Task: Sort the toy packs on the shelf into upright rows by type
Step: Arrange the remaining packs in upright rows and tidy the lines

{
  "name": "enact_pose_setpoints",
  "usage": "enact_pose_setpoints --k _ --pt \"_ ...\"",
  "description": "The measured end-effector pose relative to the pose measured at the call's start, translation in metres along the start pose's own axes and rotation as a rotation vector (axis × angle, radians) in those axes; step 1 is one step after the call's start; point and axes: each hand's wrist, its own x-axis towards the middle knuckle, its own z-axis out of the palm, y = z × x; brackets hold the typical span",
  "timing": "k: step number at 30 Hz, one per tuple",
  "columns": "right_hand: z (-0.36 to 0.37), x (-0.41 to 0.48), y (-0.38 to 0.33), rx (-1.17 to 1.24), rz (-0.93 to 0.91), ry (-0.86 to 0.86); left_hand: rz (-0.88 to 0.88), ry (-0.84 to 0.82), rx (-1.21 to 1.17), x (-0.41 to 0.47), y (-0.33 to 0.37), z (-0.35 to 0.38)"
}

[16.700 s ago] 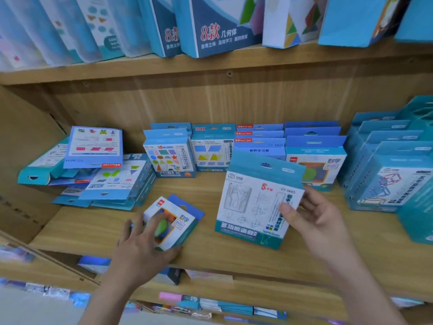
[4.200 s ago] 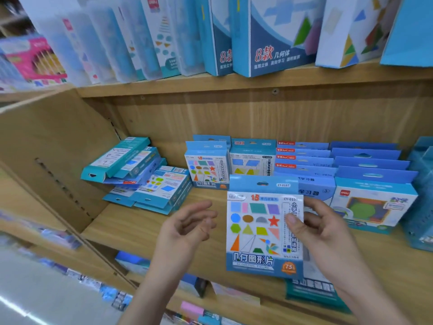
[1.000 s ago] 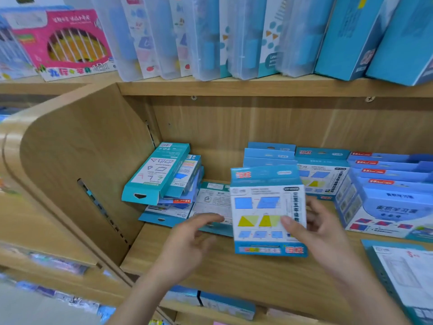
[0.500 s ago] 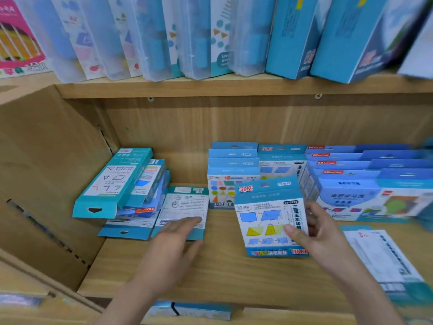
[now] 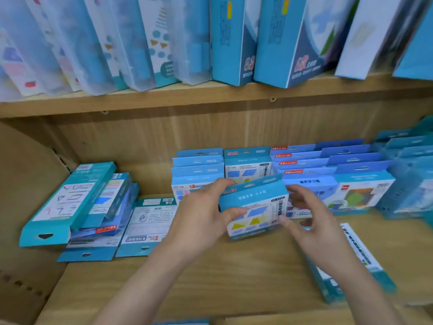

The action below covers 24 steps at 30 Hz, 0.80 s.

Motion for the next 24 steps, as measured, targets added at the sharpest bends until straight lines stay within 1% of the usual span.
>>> enact_pose_setpoints --k 1,3,5,9,14,20,24 --pt "-0.004 0.004 0.003 -0.042 -0.033 0.053 0.023 0.01 0.064 0.008 0.005 -0.001" --pt "-0.012 0.012 0.01 -0.132 -0.101 0.102 0.04 0.025 0.183 0.024 0.012 -0.002" --pt "-0.02 0.019 0.016 -0.222 -0.151 0.102 0.037 0.011 0.254 0.036 0.016 0.0" --pt "-0.026 0.03 0.021 -0.341 -0.202 0.086 0.016 -0.033 0.308 0.055 0.02 0.012" --pt "-0.028 0.039 0.031 -0.396 -0.242 0.062 0.008 -0.029 0.441 0.071 0.015 0.027" --pt "-0.028 0.047 0.038 -0.423 -0.281 0.042 0.085 0.016 0.644 0.086 0.006 0.036" --pt "-0.027 0.051 0.039 -0.445 -0.297 0.026 0.107 0.087 0.762 0.093 0.001 0.043"
